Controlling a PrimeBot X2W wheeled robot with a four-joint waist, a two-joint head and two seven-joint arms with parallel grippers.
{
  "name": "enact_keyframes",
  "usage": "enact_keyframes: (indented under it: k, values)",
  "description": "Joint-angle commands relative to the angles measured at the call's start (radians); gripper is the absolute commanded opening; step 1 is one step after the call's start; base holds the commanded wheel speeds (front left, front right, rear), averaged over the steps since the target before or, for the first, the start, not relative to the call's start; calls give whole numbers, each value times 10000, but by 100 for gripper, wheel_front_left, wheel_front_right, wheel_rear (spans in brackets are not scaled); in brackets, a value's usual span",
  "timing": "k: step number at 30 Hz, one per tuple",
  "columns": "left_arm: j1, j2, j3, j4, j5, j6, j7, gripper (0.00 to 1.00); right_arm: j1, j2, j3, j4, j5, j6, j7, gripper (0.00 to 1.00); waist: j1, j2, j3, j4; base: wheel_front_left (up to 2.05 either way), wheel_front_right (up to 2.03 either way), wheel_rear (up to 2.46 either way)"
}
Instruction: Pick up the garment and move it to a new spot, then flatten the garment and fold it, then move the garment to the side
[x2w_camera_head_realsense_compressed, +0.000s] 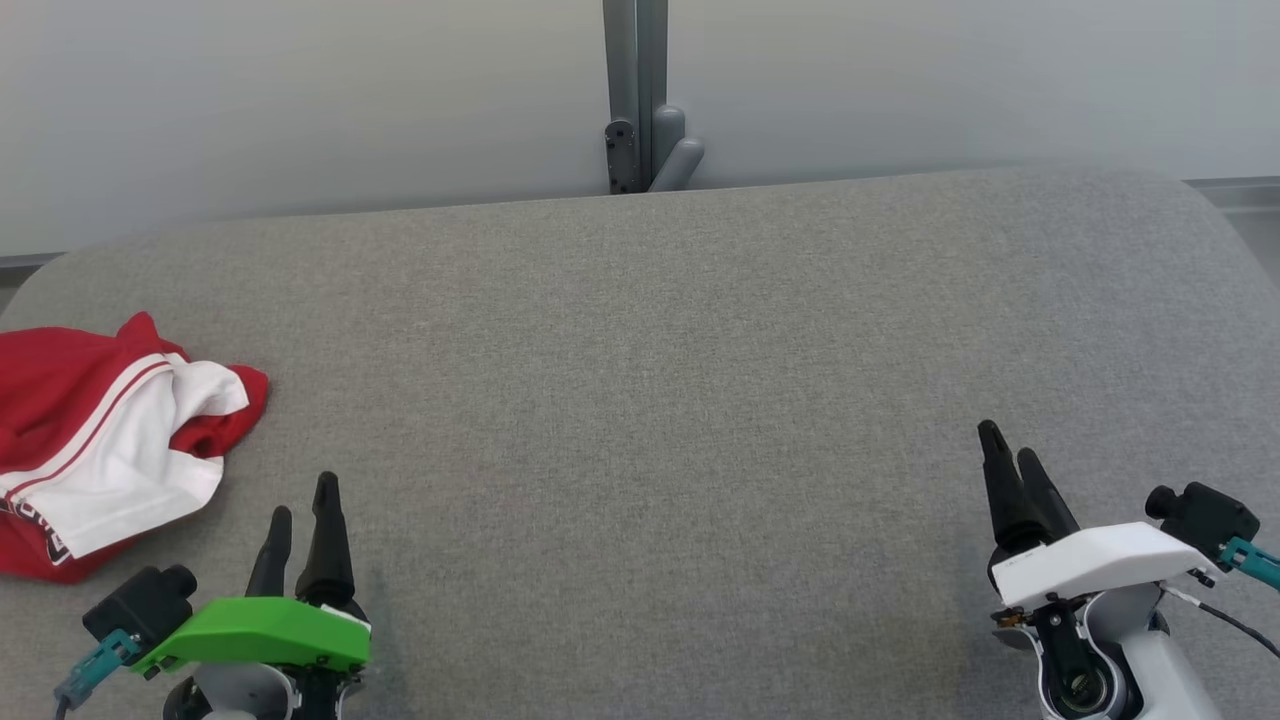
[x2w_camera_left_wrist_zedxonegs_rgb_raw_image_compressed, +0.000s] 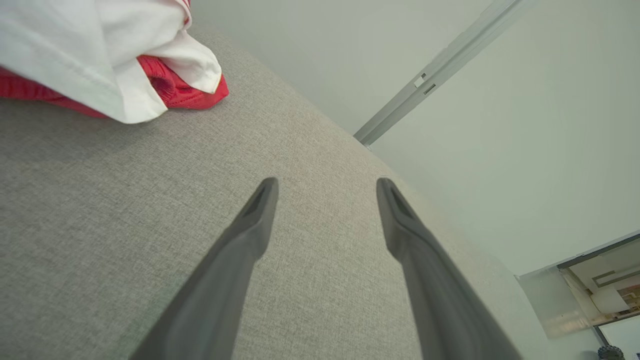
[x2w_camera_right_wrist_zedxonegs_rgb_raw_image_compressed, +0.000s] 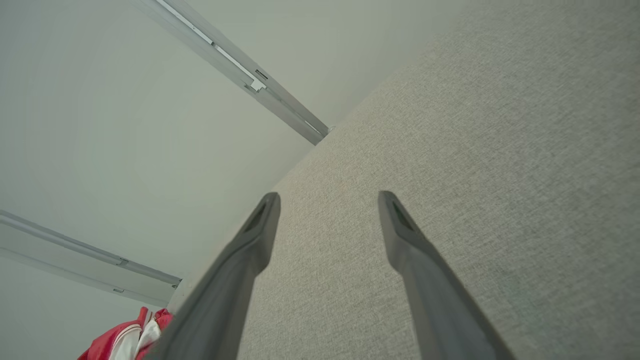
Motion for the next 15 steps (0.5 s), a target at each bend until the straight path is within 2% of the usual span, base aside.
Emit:
enact_keyframes:
  k: [1,15]
  values:
    - [-154,80,-35,-32,397,31,-108,100,-198,-37,47,-88,-391,3,-118,100,0,23,10,-1,0,0,0]
    - [-165,89,-206,336,2025,93,-485,100,-291,-91,275,347,-1927,4,-523,100,0,29,115,-18,0,0,0]
